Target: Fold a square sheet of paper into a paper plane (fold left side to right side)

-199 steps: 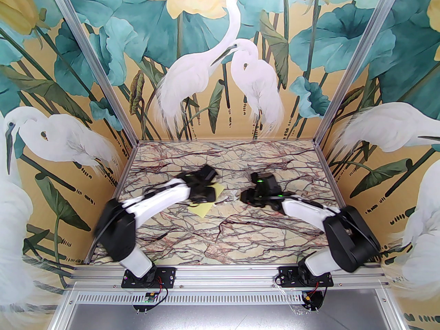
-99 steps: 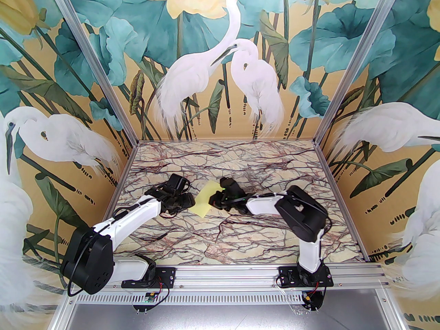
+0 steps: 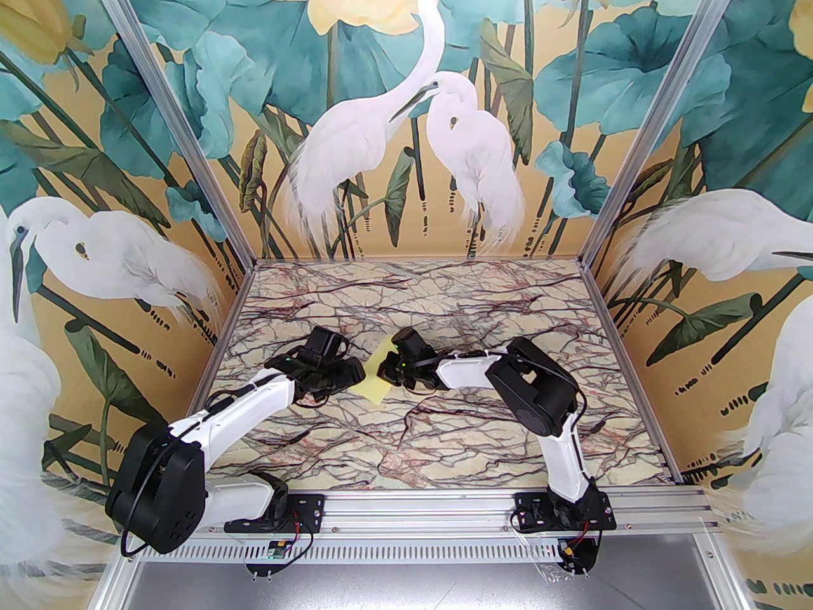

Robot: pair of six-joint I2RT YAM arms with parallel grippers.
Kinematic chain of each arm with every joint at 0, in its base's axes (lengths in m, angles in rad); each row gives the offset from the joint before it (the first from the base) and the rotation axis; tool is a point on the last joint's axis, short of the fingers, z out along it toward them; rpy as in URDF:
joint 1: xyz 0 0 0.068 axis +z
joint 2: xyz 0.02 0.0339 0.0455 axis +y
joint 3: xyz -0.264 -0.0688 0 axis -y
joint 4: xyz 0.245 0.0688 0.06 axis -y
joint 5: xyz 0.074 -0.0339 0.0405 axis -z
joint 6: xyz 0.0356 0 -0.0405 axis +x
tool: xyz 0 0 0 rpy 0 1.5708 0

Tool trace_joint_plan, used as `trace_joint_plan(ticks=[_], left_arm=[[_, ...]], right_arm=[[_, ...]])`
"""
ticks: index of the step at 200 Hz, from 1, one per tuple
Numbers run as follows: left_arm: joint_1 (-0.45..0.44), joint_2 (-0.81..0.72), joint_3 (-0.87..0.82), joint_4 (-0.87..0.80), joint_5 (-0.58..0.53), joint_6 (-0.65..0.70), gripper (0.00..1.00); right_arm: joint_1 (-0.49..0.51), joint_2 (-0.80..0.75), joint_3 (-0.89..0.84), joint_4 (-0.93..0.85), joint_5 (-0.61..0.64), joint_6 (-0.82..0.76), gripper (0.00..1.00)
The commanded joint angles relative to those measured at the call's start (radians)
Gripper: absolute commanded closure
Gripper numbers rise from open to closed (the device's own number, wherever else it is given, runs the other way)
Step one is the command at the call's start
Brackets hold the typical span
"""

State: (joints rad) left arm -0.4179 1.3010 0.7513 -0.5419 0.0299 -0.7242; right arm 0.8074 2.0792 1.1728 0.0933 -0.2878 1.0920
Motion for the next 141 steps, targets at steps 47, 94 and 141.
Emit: trace_joint_plan(ticks=[47,94,141], left_arm=[[0.007,-0.005,-0.115,0.202,0.180,-0.057,0.21],[-0.011,0.059,-0.159,0.383,0.237,-0.065,0.22],[-0.078,0.168,-0.132,0.451,0.257,-0.066,0.27]], right_arm=[[-0.064,-0.046,-0.027,-0.264,-0.133,-0.267,1.00],[-0.071,-0.056,-0.040,-0.251,-0.152,-0.285,1.00],[-0.071,-0.054,-0.047,-0.238,-0.157,-0.279,1.00]])
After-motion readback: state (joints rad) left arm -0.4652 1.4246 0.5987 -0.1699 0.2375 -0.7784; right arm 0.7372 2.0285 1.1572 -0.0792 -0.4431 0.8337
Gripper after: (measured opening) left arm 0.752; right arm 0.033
